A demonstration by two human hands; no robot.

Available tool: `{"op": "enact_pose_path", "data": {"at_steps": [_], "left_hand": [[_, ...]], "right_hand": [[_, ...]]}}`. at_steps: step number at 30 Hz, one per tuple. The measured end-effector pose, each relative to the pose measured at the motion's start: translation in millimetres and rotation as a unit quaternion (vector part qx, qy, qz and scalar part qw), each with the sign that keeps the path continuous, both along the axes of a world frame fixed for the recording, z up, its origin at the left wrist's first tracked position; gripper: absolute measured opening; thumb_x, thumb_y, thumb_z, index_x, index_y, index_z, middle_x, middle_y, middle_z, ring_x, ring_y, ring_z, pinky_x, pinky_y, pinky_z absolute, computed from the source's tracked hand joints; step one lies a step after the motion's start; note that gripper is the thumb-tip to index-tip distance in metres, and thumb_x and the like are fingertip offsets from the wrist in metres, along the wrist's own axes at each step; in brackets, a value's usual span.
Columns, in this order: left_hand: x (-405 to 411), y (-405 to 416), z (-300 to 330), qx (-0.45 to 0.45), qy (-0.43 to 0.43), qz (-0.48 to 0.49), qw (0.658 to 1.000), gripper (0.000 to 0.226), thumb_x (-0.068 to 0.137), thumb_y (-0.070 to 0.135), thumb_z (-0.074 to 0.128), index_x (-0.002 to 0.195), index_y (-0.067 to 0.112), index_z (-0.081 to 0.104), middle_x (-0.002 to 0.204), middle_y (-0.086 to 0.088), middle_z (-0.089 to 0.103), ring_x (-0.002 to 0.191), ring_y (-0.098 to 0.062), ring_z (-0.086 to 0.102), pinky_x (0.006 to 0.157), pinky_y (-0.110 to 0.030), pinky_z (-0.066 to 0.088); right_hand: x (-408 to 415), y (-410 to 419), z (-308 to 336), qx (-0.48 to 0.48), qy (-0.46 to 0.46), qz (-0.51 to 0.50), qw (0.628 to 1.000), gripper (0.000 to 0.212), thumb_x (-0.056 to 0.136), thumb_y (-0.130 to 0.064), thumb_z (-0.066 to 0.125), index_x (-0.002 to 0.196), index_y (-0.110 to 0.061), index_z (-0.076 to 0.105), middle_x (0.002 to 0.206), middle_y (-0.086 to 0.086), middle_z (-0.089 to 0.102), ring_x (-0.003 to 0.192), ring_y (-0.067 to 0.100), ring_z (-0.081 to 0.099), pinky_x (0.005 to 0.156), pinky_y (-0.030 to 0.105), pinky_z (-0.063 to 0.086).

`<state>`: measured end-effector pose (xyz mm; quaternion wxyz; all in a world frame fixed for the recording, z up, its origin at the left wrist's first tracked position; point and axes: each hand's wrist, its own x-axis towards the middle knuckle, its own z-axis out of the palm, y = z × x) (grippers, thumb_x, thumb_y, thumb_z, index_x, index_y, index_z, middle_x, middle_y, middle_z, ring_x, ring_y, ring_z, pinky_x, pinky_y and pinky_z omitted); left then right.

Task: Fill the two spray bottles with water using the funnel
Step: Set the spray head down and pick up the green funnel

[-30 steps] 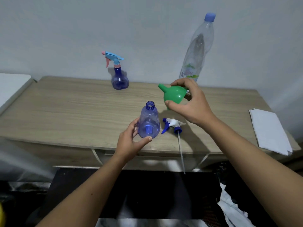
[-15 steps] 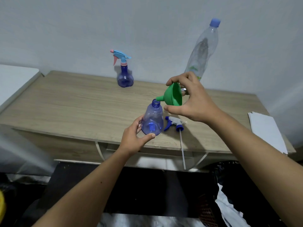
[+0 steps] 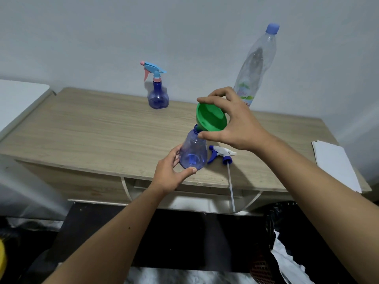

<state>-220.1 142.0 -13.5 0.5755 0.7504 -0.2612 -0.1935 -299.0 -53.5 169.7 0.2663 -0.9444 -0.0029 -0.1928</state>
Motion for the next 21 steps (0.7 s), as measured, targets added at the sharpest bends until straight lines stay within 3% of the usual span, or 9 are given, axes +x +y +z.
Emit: {"op": "enact_pose_path", "data": {"at_steps": [7, 10, 14, 17, 21], "left_hand": [[2, -1, -4, -0.003, -0.012, 0.0, 1.0, 0.091, 0.083, 0.025, 0.097, 0.16, 0.027, 0.049, 0.151, 0.007, 0.064, 0.144, -0.003, 0.055, 0.121, -0.02, 0.044], [2, -1, -4, -0.003, -0.017, -0.002, 1.0, 0.091, 0.083, 0.025, 0.097, 0.16, 0.027, 0.05, 0.151, 0.006, 0.065, 0.144, -0.004, 0.057, 0.121, -0.024, 0.046], [2, -1, -4, -0.003, -0.019, -0.002, 1.0, 0.088, 0.082, 0.023, 0.097, 0.157, 0.03, 0.052, 0.142, 0.016, 0.066, 0.131, 0.017, 0.057, 0.119, -0.018, 0.046], [2, -1, -3, -0.001, -0.02, -0.003, 1.0, 0.088, 0.083, 0.025, 0.097, 0.158, 0.033, 0.051, 0.138, 0.022, 0.065, 0.126, 0.024, 0.056, 0.114, -0.012, 0.045], [1, -2, -4, -0.004, -0.025, -0.004, 1.0, 0.091, 0.085, 0.023, 0.095, 0.161, 0.032, 0.048, 0.137, 0.023, 0.066, 0.125, 0.025, 0.056, 0.111, -0.008, 0.044]], "right_hand": [[5, 3, -6, -0.009, 0.002, 0.013, 1.0, 0.082, 0.069, -0.032, 0.096, 0.143, -0.029, 0.063, 0.139, -0.002, 0.053, 0.127, 0.008, 0.054, 0.106, 0.016, 0.042], [5, 4, -13, 0.003, -0.008, -0.004, 1.0, 0.082, 0.067, -0.035, 0.096, 0.141, -0.028, 0.063, 0.135, 0.001, 0.051, 0.124, 0.01, 0.054, 0.106, 0.02, 0.043], [5, 5, -17, 0.021, -0.011, -0.025, 0.999, 0.084, 0.066, -0.038, 0.097, 0.141, -0.028, 0.061, 0.133, -0.001, 0.054, 0.12, 0.006, 0.056, 0.102, 0.018, 0.045], [6, 5, -19, 0.03, -0.011, -0.028, 0.999, 0.091, 0.066, -0.041, 0.097, 0.146, -0.027, 0.057, 0.136, -0.002, 0.056, 0.123, 0.005, 0.056, 0.105, 0.023, 0.047], [7, 3, -20, 0.052, -0.011, -0.028, 0.998, 0.097, 0.065, -0.04, 0.098, 0.149, -0.027, 0.053, 0.138, -0.001, 0.055, 0.123, 0.003, 0.057, 0.102, 0.014, 0.044]]}}
